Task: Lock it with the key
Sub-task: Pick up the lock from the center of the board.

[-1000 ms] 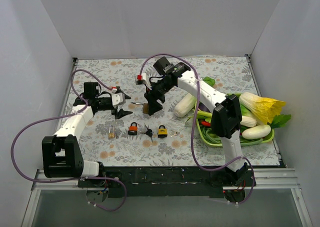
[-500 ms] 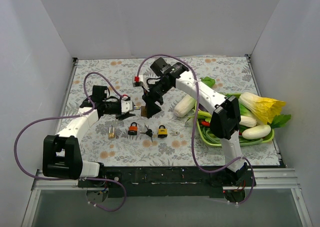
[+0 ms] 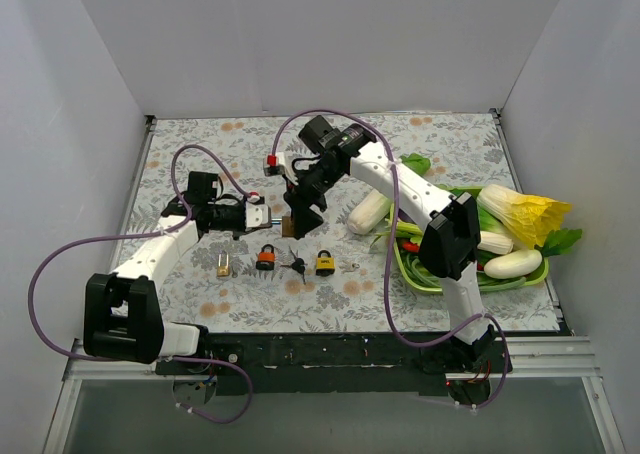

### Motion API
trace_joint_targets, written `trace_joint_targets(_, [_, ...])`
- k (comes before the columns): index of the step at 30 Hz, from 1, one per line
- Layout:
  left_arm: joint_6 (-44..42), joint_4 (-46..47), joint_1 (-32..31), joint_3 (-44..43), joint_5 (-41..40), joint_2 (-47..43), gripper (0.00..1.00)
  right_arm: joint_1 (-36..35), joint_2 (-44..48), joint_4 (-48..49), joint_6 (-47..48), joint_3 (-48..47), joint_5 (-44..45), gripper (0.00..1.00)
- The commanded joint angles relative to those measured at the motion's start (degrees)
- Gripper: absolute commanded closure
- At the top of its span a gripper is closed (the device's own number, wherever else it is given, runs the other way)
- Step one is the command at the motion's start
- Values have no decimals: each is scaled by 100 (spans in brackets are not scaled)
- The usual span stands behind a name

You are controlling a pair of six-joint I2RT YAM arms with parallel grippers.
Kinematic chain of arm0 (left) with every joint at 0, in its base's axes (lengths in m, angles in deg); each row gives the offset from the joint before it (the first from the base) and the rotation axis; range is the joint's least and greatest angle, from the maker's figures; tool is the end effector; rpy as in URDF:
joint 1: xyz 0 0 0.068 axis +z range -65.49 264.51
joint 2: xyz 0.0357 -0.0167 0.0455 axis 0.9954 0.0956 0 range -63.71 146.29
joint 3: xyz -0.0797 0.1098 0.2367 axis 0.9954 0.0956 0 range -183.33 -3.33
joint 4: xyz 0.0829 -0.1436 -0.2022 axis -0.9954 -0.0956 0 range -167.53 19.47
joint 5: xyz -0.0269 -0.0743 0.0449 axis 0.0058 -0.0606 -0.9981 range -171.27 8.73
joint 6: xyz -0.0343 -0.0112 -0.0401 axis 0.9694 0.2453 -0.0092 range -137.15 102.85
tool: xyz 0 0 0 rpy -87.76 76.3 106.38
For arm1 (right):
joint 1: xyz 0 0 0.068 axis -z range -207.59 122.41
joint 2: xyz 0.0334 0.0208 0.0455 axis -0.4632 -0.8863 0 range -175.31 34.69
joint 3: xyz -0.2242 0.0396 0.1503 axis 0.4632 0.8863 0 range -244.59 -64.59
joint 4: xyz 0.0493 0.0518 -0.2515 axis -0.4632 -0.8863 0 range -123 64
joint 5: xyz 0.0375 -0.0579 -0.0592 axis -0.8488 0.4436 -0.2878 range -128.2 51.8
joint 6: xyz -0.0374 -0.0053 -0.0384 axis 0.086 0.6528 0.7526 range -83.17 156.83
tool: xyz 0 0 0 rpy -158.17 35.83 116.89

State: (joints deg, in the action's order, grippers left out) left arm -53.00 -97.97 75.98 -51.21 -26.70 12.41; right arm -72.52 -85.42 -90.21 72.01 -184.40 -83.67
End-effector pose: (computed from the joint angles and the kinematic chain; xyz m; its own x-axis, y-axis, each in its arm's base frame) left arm 0.2472 -0.0664 0.2286 -0.3454 0.3952 -0.8512 0.9164 0.3376 -0.2151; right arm 0.2940 0.3289 0.3113 -0.1118 -0.6822 -0.7226 -0.9505 -0.1387 0.2780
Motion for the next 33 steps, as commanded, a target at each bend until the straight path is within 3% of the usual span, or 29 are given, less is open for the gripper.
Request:
trace_joint_targets(1, [270,-498,-26,-353,211,-238,100,1,172,92,-187,-403,-375,60])
trace_joint_targets(2, [324,-577,-17,-423,273,-246,100,62,207,92,-187,-386,-383,34])
trace_joint_targets(3, [377,-648,-8,-529,430,-255,100,98,251,171,-256,-359,-383,27])
trace_joint_targets(5, [737,-719,10,-661,546,-264,100,247,366,206,-301,-315,-375,17])
trace_joint_targets(8, [878,-956,27,-863,669,-281,100,422,550,198,-284,-202,-278,12])
trace_joint_targets(16, [1457,-1106,54,-1136,889,-457,100,590,1376,785,-248,712,-23,11])
trace_joint_targets(24, [2759,-359,54,-1022,1012,-791,100,599,2149,2716,-845,2364,451,11])
trace_joint_targets(28, [2856,-393,54,-1092,1205,-800,100,669,2413,3799,-1057,3338,513,10])
trace_joint_targets(33, [2619,-569,54,-1189,1451,-870,100,713,2598,4425,-821,3781,66,9])
